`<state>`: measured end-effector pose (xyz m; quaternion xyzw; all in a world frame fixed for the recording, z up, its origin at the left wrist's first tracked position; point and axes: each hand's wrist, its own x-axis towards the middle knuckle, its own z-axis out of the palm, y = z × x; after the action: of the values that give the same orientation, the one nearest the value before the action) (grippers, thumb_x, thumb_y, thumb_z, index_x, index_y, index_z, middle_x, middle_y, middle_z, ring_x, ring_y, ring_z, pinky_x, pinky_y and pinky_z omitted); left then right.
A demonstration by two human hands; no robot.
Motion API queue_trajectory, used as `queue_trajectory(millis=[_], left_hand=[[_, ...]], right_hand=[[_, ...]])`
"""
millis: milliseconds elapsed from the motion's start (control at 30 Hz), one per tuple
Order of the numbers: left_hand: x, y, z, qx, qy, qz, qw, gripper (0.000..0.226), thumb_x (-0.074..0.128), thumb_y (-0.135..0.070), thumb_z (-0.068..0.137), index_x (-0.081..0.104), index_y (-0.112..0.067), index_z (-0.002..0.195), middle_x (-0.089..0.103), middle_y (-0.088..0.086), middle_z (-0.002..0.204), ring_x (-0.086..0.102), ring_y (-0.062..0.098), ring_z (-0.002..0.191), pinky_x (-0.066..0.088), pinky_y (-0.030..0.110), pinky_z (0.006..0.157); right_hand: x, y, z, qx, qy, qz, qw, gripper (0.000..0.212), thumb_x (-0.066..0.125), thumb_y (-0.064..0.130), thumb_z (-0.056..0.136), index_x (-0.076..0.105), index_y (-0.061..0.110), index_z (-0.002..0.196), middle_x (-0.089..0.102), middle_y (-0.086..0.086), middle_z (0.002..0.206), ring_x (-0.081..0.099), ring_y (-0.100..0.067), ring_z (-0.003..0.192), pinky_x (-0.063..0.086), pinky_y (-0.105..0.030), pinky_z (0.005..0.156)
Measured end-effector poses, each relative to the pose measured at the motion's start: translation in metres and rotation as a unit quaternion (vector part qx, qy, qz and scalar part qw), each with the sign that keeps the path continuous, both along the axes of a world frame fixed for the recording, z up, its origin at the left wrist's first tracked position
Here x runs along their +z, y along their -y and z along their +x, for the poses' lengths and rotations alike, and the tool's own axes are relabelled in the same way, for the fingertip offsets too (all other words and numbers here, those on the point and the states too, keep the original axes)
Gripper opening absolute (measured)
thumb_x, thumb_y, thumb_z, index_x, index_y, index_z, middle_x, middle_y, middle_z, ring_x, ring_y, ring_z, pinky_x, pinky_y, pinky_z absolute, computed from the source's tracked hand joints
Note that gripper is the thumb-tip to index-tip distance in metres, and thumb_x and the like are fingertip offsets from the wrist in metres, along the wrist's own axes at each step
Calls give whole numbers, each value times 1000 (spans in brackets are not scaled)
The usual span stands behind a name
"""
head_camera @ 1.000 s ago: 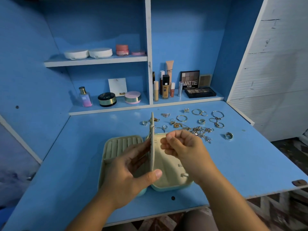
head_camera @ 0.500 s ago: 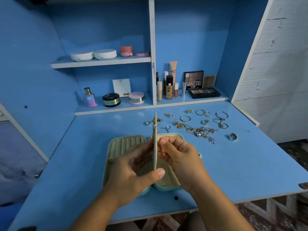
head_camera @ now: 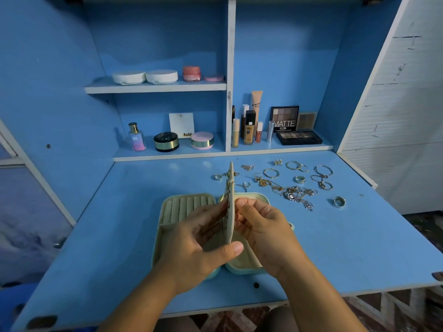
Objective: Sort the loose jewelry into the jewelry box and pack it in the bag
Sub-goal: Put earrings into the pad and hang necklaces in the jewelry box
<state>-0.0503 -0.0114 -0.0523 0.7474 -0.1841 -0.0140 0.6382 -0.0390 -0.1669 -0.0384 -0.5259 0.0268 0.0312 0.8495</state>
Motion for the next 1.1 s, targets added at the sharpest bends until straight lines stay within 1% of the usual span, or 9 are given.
queue_trajectory(millis=[100,300,400,500,667,767,900,1033,1100], left_hand=[[0,0,0,1,1,6,1000,71,81,-34,65,58,-22,131,63,-5,126,59,14,122,47,32,102],[-1,-1,0,8,4,26,1000,74,81,-39,66,57,-22,133,61,-6,128,58,14,124,46,39,106],[-1,0,0,11,5,34,999,74,81,-41,66,57,-23,134,61,-5,129,57,15,124,46,39,106],[-1,-1,0,13,6,39,999,73,80,-41,67,57,-23,134,61,-5,129,58,15,123,47,40,105],[-1,-1,0,16,6,40,999,73,80,-41,67,58,-23,134,61,-5,128,58,15,123,48,39,104],[-1,-1,0,15,6,38,999,71,80,-39,68,58,-23,133,62,-4,127,59,16,122,48,40,104],[-1,-1,0,14,5,32,999,71,80,-39,68,58,-21,133,62,-1,128,59,19,122,47,42,104],[-2,-1,0,9,3,31,999,70,80,-38,69,58,-22,134,62,-1,128,58,19,123,47,41,104],[-2,-1,0,8,5,30,1000,71,80,-38,69,58,-21,134,61,-2,128,58,18,123,47,41,104]], right_hand=[[0,1,2,18,-6,10,1000,24,55,14,94,65,-7,99,62,-11,76,58,-17,72,53,-29,77],[3,3,5,23,4,-27,999,25,54,14,94,64,-9,97,60,-18,82,56,-26,79,50,-40,87],[4,2,4,10,30,-71,997,20,55,13,94,65,-4,91,63,-14,77,59,-23,76,53,-34,80],[2,1,2,-7,42,-65,997,19,54,13,94,65,3,82,62,-7,69,59,-17,69,54,-27,72],[-2,-1,0,-13,34,-34,999,17,55,11,94,65,4,82,63,-7,70,59,-18,69,54,-33,77],[-3,-1,0,-10,34,-29,999,16,55,11,93,65,1,86,63,-9,72,59,-18,70,54,-32,76],[-6,-4,1,-24,32,-17,999,17,54,11,94,65,3,84,63,-4,67,58,-14,64,52,-26,68],[-8,-5,1,-32,25,-4,999,15,55,13,94,65,3,87,64,-5,71,59,-16,66,53,-29,71],[-9,-5,1,-38,28,-1,999,15,54,13,94,65,4,86,64,-4,70,59,-15,67,53,-28,71]])
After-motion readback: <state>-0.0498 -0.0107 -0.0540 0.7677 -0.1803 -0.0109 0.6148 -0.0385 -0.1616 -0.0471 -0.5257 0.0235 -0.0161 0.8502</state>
